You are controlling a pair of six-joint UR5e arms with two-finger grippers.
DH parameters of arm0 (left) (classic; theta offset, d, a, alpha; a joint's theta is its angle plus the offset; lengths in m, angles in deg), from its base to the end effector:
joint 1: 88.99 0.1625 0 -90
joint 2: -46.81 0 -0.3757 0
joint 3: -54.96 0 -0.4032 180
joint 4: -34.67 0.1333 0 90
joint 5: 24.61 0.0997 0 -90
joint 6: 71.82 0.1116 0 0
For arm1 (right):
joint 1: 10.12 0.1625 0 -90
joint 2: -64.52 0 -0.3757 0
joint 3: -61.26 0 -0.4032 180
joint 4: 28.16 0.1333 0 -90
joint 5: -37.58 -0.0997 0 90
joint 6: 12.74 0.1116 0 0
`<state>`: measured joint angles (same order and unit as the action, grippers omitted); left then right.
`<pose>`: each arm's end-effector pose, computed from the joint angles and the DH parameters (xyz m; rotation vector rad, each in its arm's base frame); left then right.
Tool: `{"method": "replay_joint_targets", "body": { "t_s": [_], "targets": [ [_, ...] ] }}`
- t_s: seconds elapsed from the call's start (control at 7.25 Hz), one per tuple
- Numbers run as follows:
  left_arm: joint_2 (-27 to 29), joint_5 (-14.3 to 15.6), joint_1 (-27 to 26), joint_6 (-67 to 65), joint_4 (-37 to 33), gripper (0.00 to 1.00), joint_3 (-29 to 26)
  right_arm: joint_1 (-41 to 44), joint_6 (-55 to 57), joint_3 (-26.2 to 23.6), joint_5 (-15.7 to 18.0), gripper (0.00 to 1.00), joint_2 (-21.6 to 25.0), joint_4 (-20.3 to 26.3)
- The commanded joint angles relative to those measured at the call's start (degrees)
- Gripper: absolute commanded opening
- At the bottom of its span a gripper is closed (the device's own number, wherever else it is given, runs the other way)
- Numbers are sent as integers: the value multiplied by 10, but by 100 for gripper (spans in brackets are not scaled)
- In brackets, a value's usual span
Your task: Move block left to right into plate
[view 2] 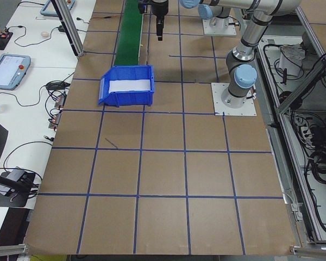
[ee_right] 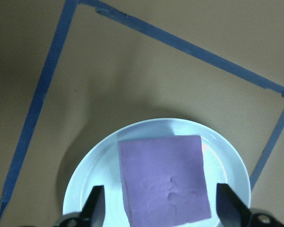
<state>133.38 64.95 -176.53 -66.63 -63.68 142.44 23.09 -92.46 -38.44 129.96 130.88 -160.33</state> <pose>-0.1137 -0.4788 0.4636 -0.0743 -3.1296 -0.0646 -0.4341 -0.4380 0.1902 0.5882 -2.9244 0.0278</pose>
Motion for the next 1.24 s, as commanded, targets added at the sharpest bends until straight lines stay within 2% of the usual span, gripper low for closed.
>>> {"method": "replay_joint_targets", "body": {
  "t_s": [0.0, 0.14, 0.41, 0.69, 0.83, 1.1],
  "targets": [
    [-1, 0, 0, 0, 0, 100, 2, 17, 35, -2, -81, 100, 40, 11],
    [-1, 0, 0, 0, 1, 100, 2, 69, 113, -2, -110, 100, 67, 34],
    [-1, 0, 0, 0, 0, 100, 2, 194, 262, 2, -111, 100, 124, 73],
    [-2, 3, 0, 0, 0, 100, 1, 319, 411, 4, -92, 100, 196, 144],
    [-2, 3, 0, 0, 0, 100, 1, 377, 522, 13, -64, 100, 229, 192],
    [-2, 5, 0, 1, 0, 100, 0, 490, 741, 33, -58, 100, 273, 295]
  ]
}}
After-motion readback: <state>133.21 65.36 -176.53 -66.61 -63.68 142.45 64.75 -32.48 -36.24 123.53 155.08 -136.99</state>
